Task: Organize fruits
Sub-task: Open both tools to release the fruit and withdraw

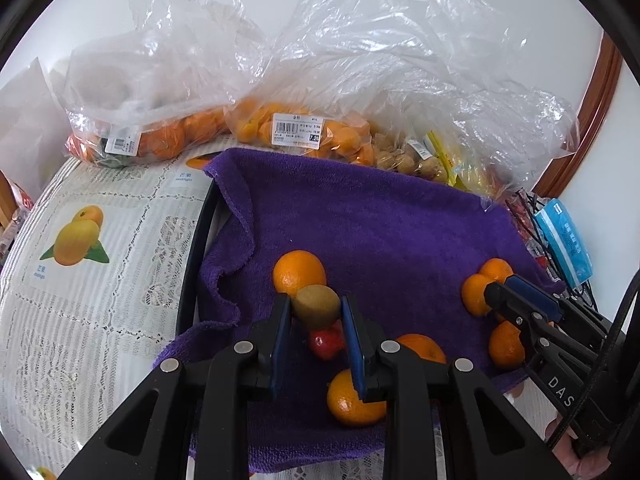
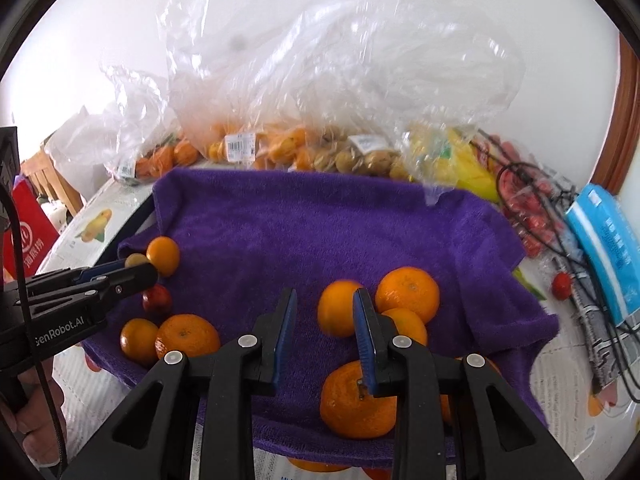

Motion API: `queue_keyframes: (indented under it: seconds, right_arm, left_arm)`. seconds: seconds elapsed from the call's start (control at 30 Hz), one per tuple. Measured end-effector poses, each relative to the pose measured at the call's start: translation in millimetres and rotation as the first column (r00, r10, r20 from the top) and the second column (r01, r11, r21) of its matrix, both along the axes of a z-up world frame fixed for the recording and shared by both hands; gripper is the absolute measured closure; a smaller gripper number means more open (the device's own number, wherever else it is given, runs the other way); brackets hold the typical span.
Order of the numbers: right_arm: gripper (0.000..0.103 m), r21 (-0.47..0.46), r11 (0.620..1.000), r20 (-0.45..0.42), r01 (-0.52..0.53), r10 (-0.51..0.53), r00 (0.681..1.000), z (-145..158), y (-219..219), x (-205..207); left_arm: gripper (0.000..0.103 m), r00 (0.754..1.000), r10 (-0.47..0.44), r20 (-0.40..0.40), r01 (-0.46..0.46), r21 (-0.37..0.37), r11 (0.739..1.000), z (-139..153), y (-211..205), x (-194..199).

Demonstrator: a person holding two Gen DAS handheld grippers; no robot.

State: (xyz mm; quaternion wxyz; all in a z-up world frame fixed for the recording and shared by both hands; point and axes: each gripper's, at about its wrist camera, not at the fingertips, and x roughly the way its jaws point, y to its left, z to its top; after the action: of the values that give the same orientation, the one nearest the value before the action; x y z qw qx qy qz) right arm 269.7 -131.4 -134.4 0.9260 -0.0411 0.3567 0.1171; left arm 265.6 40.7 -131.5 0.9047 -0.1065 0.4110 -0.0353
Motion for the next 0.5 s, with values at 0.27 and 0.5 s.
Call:
queue_keyframes:
  seconds: [0.27,0.5]
  right_arm:
    - [0.062,0.02,0.999,-0.001,0.045,-0.045,0.999,28,-5,-20]
    - [0.044,0.027,0.994,0.06,0.108,-0.109,0.992,68,-18,-72]
  left_arm:
    - [0.054,1.0,-0.001,0.009,0.001,0.022,1.0,23,-2,-19]
    - [0.042,1.0,-0.015,0.027,0.014,0.04,0.999,49,-9,-64]
